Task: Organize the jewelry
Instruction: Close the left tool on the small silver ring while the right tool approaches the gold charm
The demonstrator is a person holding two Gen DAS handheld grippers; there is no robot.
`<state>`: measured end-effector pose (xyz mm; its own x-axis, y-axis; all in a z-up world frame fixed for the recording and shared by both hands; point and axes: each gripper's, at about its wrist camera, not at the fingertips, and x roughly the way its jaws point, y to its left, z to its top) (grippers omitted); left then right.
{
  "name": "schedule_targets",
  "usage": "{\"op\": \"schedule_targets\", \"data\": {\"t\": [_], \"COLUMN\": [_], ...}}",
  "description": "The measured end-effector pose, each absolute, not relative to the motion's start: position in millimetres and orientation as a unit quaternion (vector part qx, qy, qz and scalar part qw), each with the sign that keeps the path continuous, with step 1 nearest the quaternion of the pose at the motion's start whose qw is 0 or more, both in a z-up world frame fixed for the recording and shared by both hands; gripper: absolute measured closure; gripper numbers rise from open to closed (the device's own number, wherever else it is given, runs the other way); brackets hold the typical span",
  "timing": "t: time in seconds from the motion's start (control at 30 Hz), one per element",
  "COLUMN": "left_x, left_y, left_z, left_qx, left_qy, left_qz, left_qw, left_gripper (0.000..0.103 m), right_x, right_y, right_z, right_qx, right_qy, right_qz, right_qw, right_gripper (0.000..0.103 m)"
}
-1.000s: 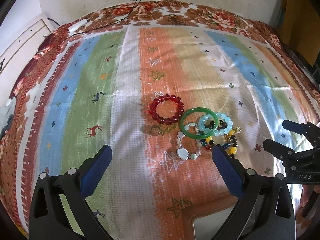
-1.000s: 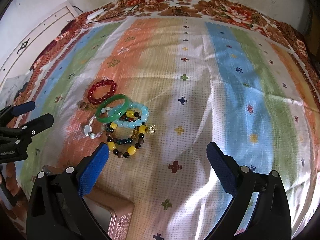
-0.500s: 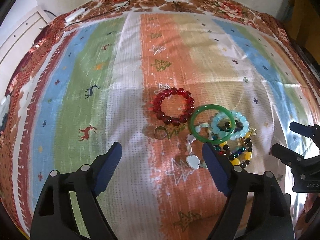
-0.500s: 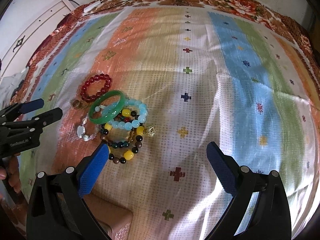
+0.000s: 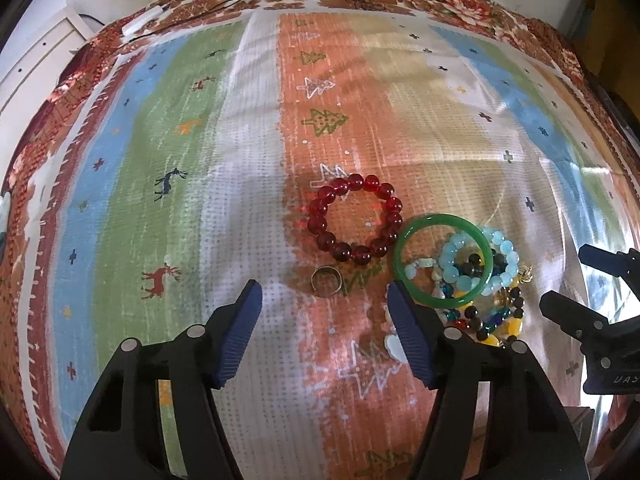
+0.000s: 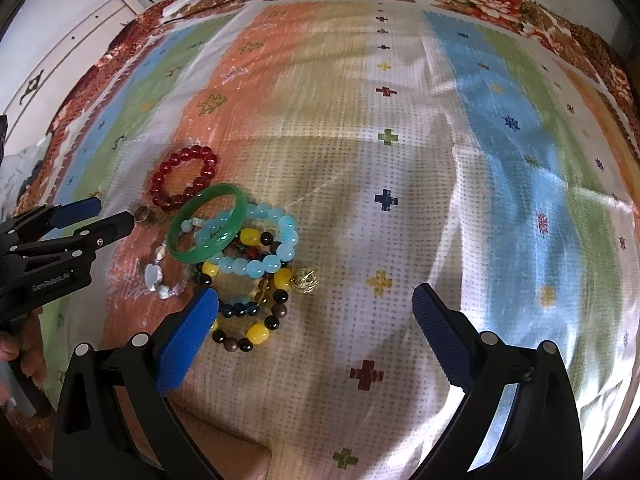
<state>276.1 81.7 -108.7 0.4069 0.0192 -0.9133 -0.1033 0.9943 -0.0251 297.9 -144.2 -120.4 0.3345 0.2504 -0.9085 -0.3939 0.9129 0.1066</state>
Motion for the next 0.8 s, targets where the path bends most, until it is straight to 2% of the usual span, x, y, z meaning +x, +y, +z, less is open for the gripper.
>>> {"op": "schedule_targets", "data": {"t": [0.03, 0.07, 0.3, 0.4, 0.53, 0.67, 0.7, 0.8], "left_x": [278, 279, 286, 289, 290, 292, 291, 293], "left_y": [82, 82, 82, 83, 84, 85, 85, 87], "left_z": [-111, -113, -123, -126, -128, -134, -135, -137], "left_qx": [-0.038, -0.037, -0.032, -0.037, -0.040, -0.040, -0.040, -0.039], "left_qy": [0.545, 0.546, 0.552, 0.557, 0.560, 0.567, 0.567, 0.566], "left_qz": [0.036, 0.036, 0.034, 0.031, 0.027, 0.025, 0.025, 0.025], "left_qw": [0.837, 0.836, 0.833, 0.829, 0.827, 0.823, 0.822, 0.823], "left_gripper": [0.042, 0.042, 0.043, 0.049, 0.054, 0.060, 0.063, 0.065], "right_x": [299, 300, 306, 310, 312, 314, 314, 316], "right_y": [-143, -142, -140, -140, -138, -135, -134, -134], "right_z": [-122, -123, -134, -137, -142, -145, -145, -146], "right_qx": [-0.067, -0.069, -0.075, -0.074, -0.076, -0.080, -0.081, -0.079], "right_qy": [0.544, 0.547, 0.557, 0.559, 0.566, 0.566, 0.566, 0.566], "right_qz": [0.198, 0.196, 0.186, 0.184, 0.182, 0.181, 0.181, 0.180], "right_qw": [0.813, 0.811, 0.806, 0.805, 0.801, 0.800, 0.800, 0.801], "right_gripper": [0.014, 0.016, 0.017, 0.027, 0.033, 0.034, 0.038, 0.041]}}
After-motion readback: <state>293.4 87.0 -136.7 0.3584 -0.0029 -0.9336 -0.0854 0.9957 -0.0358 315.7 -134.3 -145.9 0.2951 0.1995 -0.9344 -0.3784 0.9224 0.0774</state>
